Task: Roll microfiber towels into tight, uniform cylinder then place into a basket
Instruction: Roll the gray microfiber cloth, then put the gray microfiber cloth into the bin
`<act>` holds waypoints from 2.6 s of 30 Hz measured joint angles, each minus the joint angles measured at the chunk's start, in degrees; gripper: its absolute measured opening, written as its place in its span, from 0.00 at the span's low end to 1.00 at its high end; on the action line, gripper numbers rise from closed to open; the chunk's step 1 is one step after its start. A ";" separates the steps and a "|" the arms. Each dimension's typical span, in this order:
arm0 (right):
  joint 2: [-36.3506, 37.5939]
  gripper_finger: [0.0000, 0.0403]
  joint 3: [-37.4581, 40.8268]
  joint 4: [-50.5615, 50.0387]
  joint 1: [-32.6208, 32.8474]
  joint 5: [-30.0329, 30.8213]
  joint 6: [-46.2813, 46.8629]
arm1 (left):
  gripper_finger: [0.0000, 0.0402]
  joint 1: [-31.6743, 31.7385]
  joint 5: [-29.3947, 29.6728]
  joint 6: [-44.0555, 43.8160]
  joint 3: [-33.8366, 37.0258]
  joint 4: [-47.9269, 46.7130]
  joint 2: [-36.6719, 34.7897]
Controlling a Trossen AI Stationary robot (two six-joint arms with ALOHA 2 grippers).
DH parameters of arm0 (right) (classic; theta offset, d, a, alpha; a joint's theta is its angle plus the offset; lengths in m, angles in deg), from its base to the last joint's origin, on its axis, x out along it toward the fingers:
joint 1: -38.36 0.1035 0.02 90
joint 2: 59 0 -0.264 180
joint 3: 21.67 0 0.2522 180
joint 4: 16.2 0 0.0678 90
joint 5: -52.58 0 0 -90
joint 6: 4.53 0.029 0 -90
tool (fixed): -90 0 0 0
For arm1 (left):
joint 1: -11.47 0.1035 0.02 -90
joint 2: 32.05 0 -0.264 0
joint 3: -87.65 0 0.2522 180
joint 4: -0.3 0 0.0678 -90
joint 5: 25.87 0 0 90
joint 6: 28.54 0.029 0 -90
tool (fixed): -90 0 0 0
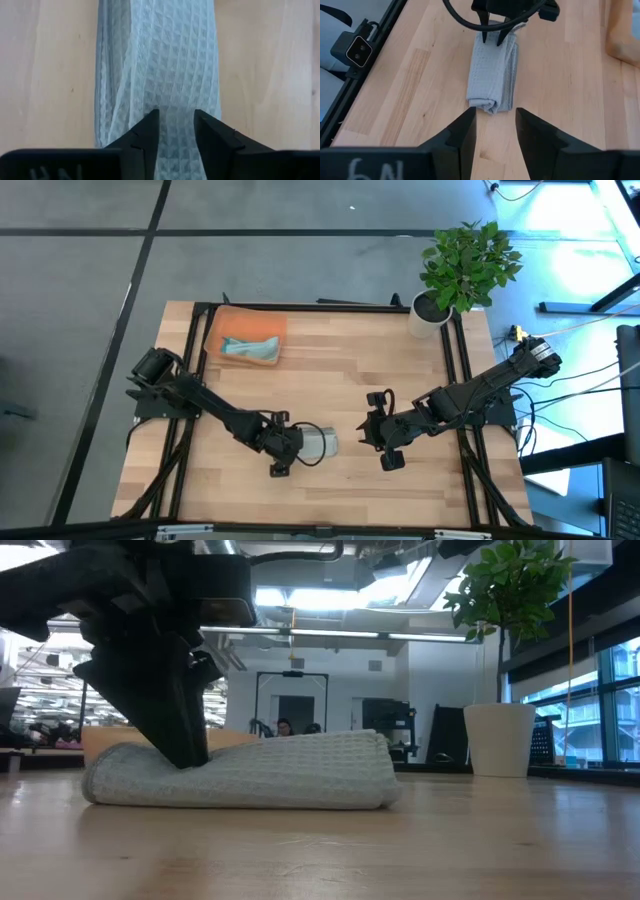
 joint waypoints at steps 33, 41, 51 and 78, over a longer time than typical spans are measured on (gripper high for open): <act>0.00 0.34 -0.02 0.83 0.00 0.00 -0.07 | 0.99 1.16 7.11 11.34 -0.04 8.43 -0.65; 0.00 0.34 -0.04 0.97 0.00 0.00 -0.07 | 0.99 2.91 3.87 12.63 -0.04 10.44 5.31; 0.00 0.34 -0.04 1.20 0.00 0.00 -0.07 | 0.99 3.45 3.21 8.48 -0.22 10.91 7.00; 0.00 0.34 -0.04 1.22 0.00 0.00 -0.07 | 0.80 3.61 6.77 8.09 -0.15 10.47 7.33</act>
